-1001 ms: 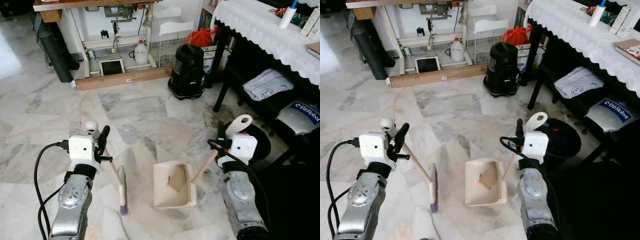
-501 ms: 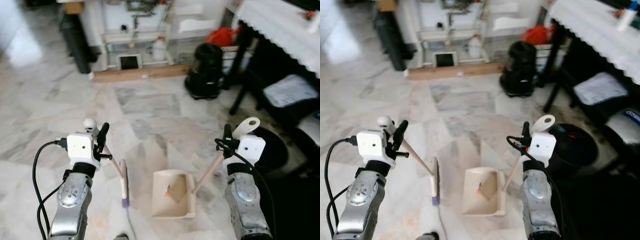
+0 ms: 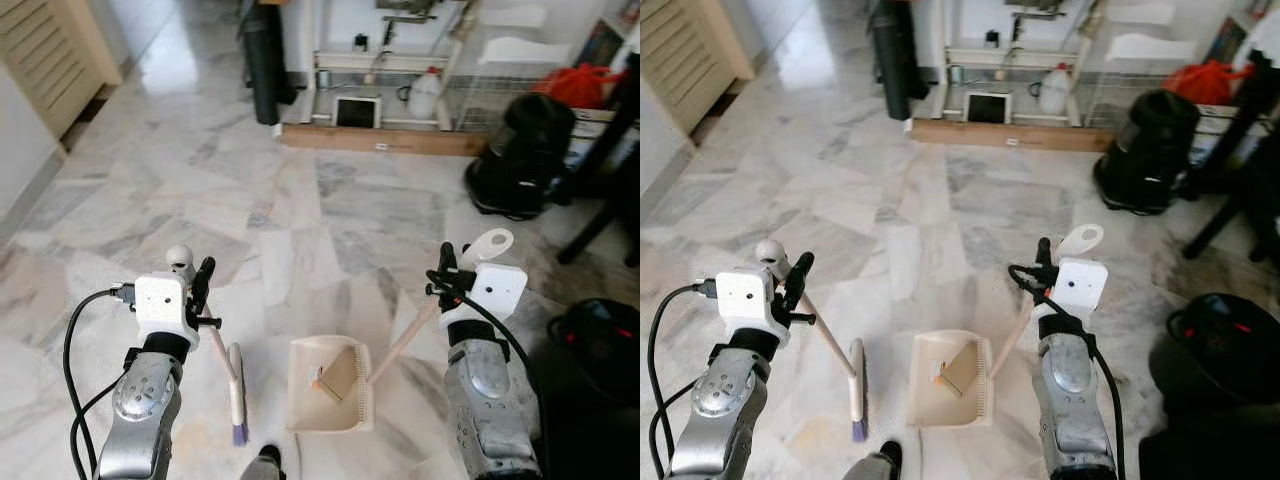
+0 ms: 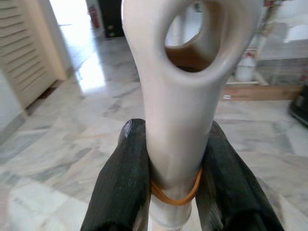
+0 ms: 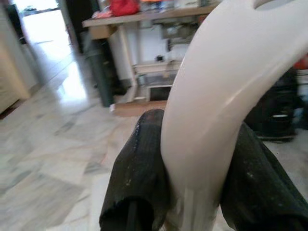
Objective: Sweep floor
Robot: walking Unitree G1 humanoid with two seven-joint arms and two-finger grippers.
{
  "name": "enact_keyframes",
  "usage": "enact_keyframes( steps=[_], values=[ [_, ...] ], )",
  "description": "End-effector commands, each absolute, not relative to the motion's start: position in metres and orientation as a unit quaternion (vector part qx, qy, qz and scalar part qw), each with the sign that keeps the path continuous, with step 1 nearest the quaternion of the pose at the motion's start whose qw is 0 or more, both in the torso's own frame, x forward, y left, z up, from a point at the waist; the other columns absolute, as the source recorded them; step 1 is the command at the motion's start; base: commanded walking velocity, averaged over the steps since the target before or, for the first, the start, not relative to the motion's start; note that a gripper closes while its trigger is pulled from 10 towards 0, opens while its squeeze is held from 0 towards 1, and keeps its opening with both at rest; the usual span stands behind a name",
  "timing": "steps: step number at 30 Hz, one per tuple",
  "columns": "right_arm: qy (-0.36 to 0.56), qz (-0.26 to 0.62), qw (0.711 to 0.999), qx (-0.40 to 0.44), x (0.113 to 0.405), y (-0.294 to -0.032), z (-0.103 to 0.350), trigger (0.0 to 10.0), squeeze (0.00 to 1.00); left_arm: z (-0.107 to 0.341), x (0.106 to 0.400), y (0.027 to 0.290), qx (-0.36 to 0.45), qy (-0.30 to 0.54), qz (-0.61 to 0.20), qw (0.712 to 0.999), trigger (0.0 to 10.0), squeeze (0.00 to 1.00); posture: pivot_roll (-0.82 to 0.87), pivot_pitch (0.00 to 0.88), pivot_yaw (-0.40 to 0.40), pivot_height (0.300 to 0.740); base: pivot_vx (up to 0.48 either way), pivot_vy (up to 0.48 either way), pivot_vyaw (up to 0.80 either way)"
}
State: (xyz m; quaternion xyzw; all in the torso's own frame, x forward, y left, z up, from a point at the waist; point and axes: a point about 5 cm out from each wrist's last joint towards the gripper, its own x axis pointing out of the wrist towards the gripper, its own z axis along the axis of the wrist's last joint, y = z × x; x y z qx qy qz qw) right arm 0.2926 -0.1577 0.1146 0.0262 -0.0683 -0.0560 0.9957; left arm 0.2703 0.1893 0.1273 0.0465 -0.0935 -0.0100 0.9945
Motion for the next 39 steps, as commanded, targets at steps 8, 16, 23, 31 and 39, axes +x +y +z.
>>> enact_keyframes(
  steps=[8,16,23,31,39],
  values=[
    [-0.087,-0.05,0.994,0.032,0.2932,-0.1568,0.1255,10.0,0.0,0.1404,0.2679,0.1859,0.054,-0.12,-0.01,0.991,10.0,0.0,0.14,0.14,-0.013,0.74,0.0,0.0,0.8],
    [-0.086,-0.047,0.995,0.033,0.2938,-0.1572,0.125,10.0,0.0,0.1398,0.2681,0.1847,0.054,-0.12,-0.009,0.991,10.0,0.0,0.14,0.124,-0.016,0.74,0.0,0.0,0.8],
    [-0.084,-0.044,0.995,0.032,0.2936,-0.1578,0.1246,10.0,0.0,0.1384,0.2678,0.1832,0.052,-0.118,-0.011,0.992,10.0,0.0,0.14,0.108,-0.02,0.74,0.0,0.0,0.8],
    [-0.083,-0.041,0.995,0.037,0.2946,-0.1569,0.1243,10.0,0.0,0.1363,0.2665,0.1819,0.048,-0.115,-0.012,0.992,10.0,0.0,0.14,0.096,-0.022,0.74,0.0,0.0,0.4],
    [-0.079,-0.034,0.995,0.04,0.295,-0.1556,0.1236,10.0,0.0,0.135,0.2667,0.1815,0.039,-0.109,-0.013,0.993,10.0,0.0,0.14,0.091,-0.022,0.74,0.0,0.0,0.0]
  ],
)
